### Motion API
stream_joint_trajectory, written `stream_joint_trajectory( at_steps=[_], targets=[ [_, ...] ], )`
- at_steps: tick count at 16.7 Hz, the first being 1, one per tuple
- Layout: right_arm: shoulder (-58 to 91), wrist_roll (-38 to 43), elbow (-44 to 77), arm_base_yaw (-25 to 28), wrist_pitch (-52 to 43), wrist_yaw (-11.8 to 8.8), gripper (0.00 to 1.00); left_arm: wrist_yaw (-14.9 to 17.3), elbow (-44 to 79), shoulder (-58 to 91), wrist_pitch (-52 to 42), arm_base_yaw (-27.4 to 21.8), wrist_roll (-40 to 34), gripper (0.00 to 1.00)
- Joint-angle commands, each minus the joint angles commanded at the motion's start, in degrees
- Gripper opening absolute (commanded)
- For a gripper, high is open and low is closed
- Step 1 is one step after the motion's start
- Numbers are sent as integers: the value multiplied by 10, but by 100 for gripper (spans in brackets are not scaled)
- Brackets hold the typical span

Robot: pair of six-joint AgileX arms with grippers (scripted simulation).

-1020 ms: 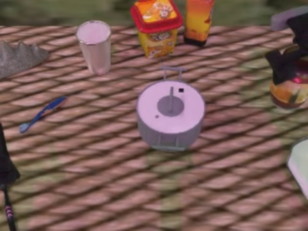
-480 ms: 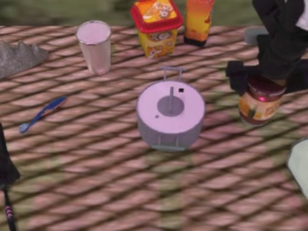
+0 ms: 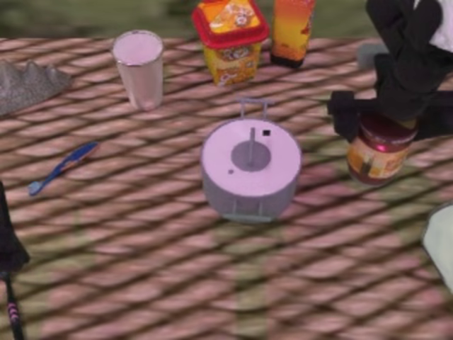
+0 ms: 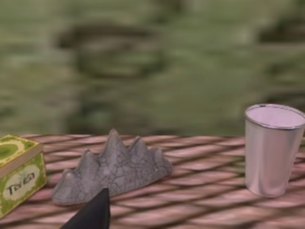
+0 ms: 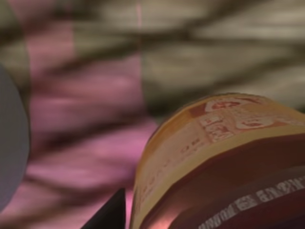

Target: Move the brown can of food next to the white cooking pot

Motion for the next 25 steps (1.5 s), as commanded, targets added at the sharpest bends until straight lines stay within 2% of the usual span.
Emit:
stream_joint_trajectory(
  at_steps=[6,10,23,25],
  targets=[
    [34,-2,-47,2,84,1,0,0,0,0,0,0,0,100],
    [36,-2,-49,2,87,2,0,0,0,0,0,0,0,100],
    [36,-2,-49,2,87,2,98,0,0,0,0,0,0,100],
    [36,-2,-49,2,87,2,100,0,0,0,0,0,0,100]
  ],
)
